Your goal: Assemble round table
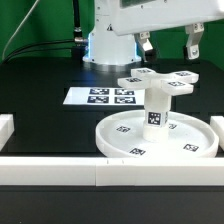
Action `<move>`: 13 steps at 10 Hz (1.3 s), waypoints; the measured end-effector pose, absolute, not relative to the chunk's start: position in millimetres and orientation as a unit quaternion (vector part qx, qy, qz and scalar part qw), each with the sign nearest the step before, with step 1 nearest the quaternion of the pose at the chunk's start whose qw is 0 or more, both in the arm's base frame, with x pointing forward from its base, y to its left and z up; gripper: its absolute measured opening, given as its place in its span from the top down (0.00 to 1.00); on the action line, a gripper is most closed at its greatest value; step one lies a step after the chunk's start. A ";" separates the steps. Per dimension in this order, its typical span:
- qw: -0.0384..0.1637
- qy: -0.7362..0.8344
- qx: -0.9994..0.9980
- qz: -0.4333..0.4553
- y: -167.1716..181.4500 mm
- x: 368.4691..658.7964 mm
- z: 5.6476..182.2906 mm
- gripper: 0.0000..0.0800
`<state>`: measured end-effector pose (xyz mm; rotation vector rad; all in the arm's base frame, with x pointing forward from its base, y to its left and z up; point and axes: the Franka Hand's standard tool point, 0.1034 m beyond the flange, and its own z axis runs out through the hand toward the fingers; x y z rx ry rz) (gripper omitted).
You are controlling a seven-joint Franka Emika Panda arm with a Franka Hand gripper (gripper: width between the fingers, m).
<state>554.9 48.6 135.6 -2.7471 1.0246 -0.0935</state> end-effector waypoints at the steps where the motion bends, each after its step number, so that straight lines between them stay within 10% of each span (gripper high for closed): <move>1: 0.095 0.287 -0.952 -0.039 51.8 555.8 136.5 0.19; 13: 0.038 -0.225 -0.971 -0.078 52.0 559.9 138.6 0.19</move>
Offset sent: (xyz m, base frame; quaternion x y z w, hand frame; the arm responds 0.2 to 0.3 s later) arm 0.0000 0.0000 0.0000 0.0000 0.0000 -0.1938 0.9810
